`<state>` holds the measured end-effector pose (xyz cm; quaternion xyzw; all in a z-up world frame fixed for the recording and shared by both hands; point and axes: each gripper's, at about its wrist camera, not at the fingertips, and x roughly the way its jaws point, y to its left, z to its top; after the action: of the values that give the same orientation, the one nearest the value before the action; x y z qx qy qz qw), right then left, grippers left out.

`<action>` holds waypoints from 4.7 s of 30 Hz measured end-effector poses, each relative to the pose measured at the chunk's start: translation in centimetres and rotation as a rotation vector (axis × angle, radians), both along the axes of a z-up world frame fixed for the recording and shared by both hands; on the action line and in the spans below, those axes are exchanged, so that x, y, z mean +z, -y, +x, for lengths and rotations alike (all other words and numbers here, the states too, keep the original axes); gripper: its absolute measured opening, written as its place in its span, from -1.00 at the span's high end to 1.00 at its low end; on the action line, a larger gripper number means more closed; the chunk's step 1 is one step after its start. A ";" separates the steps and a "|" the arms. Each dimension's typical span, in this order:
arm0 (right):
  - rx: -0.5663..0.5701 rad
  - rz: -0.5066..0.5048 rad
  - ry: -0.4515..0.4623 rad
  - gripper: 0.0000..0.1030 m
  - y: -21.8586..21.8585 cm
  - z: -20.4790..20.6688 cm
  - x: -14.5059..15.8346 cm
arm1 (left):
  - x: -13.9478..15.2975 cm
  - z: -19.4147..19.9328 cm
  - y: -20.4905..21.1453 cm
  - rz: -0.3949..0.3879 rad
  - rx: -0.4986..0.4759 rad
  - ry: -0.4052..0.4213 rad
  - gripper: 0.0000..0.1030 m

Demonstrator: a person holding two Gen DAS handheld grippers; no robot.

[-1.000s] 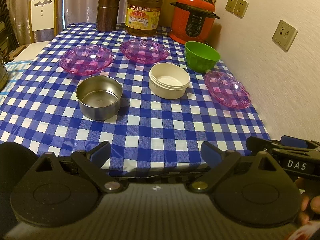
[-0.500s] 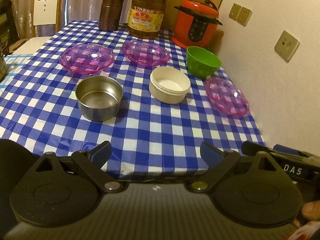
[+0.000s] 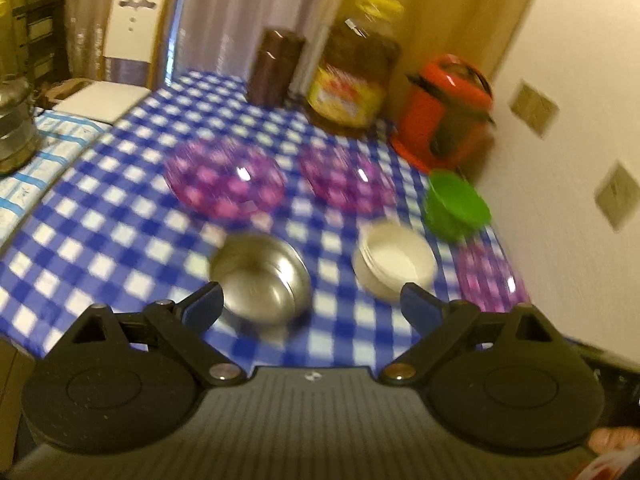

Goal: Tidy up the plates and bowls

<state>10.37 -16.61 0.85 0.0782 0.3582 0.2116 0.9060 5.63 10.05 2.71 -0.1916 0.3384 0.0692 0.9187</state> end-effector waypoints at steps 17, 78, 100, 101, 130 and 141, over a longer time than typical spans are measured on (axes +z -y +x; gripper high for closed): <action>0.172 0.097 0.011 -0.98 -12.6 13.7 -0.1 | 0.2 8.3 -12.5 0.068 0.118 0.071 -0.83; 0.130 0.168 -0.316 0.79 -19.3 24.3 -8.7 | -9.4 18.3 -18.2 0.066 0.075 -0.100 0.74; -0.097 0.149 -0.137 0.79 -7.9 27.7 -5.2 | -6.9 27.8 -7.4 0.000 -0.087 0.023 0.74; -0.107 0.142 -0.131 0.79 -7.5 27.9 -5.2 | -7.2 28.2 -7.0 -0.004 -0.089 0.024 0.74; -0.107 -0.113 -0.092 0.78 -8.1 30.2 -8.8 | -11.8 31.2 -3.1 0.198 -0.145 -0.041 0.74; -0.068 -0.131 -0.112 0.71 -8.3 30.9 -10.1 | -12.0 30.9 -4.0 0.182 -0.103 -0.032 0.73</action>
<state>41.22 -8.32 -9.23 0.0425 0.4187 0.1522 0.8943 36.53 14.01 -9.31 -0.0886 0.3549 0.0556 0.9291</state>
